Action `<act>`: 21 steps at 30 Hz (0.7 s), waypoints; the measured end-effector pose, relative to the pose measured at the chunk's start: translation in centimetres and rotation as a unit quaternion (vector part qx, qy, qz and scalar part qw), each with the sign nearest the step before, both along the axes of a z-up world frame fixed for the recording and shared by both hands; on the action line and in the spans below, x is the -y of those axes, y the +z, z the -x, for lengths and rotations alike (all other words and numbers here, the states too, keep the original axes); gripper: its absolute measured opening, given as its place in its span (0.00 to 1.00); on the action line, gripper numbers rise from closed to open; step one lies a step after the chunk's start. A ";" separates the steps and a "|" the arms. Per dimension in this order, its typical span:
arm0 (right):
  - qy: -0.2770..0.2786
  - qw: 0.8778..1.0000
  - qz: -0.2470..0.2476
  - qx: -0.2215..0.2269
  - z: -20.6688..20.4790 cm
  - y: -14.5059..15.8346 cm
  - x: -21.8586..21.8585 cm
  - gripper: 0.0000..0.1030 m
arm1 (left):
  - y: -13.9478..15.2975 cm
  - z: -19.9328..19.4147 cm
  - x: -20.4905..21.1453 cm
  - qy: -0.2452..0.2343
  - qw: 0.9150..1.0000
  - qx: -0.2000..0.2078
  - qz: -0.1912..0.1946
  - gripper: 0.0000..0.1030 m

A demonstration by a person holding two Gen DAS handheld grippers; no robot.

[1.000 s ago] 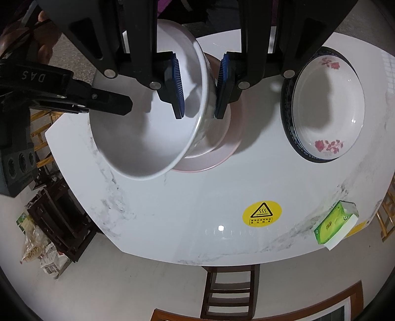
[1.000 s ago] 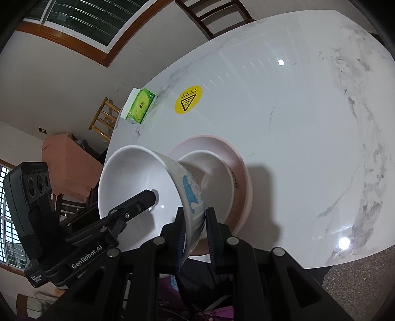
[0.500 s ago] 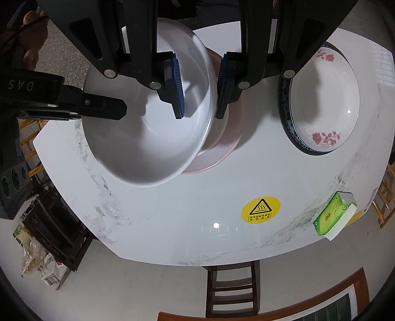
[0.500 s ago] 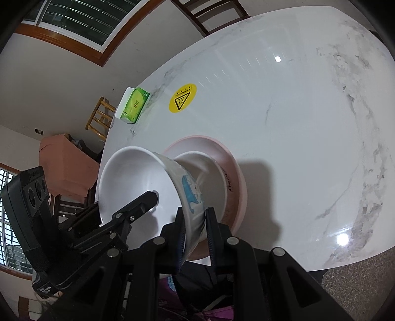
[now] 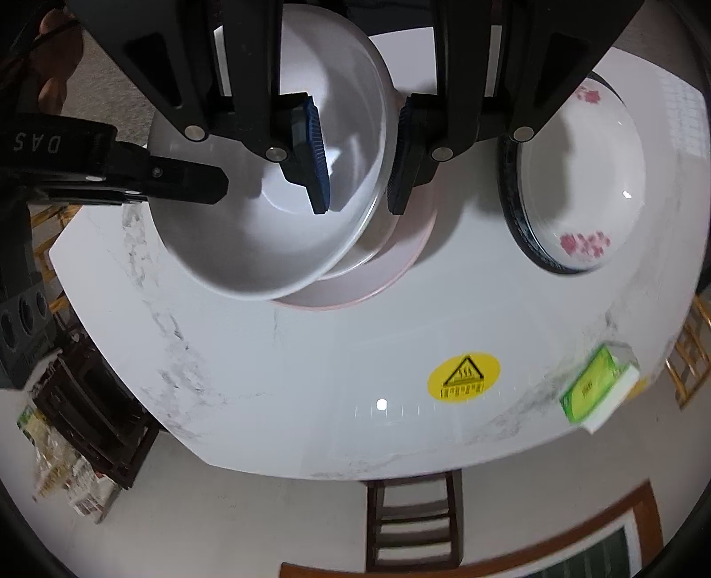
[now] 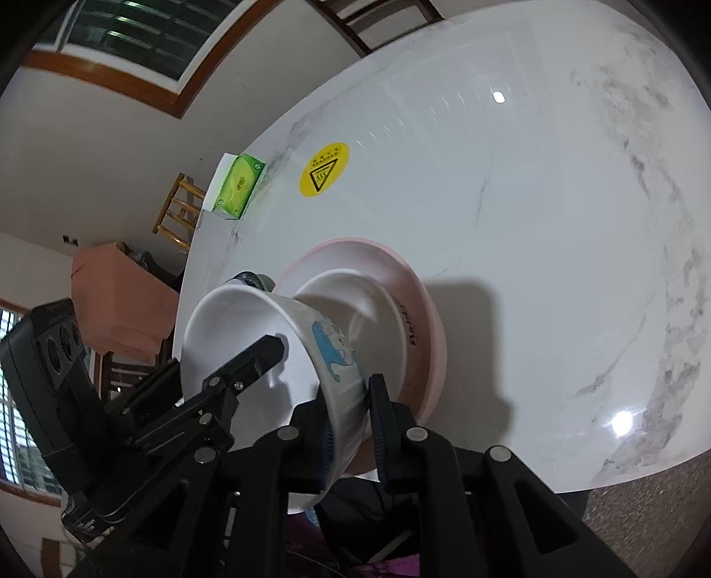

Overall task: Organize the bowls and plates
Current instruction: 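Carry the small bowl and lower it into the white bowl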

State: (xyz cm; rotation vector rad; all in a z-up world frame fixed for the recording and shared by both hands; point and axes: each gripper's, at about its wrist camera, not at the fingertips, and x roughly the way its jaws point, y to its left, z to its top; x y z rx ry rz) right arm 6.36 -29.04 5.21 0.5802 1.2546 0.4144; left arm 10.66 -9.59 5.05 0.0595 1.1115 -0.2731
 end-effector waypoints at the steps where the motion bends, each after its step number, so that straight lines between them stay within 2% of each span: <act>1: 0.002 1.000 -0.004 0.003 -0.1 0.1 0.1 0.14 | 0.0 0.0 -0.1 0.000 1.000 0.001 0.004 0.22; 6: 0.003 1.000 -0.001 -0.003 -0.4 -0.1 0.1 0.14 | 0.1 -0.1 0.2 -0.004 1.000 0.000 -0.002 0.22; 15: 0.003 1.000 0.006 -0.003 -0.4 0.2 -0.1 0.14 | 0.1 -0.3 -0.2 -0.002 1.000 -0.011 0.014 0.22; 21: 0.007 1.000 0.029 -0.001 -0.7 0.8 -0.2 0.14 | 0.4 -0.6 -0.4 0.002 1.000 -0.006 0.014 0.22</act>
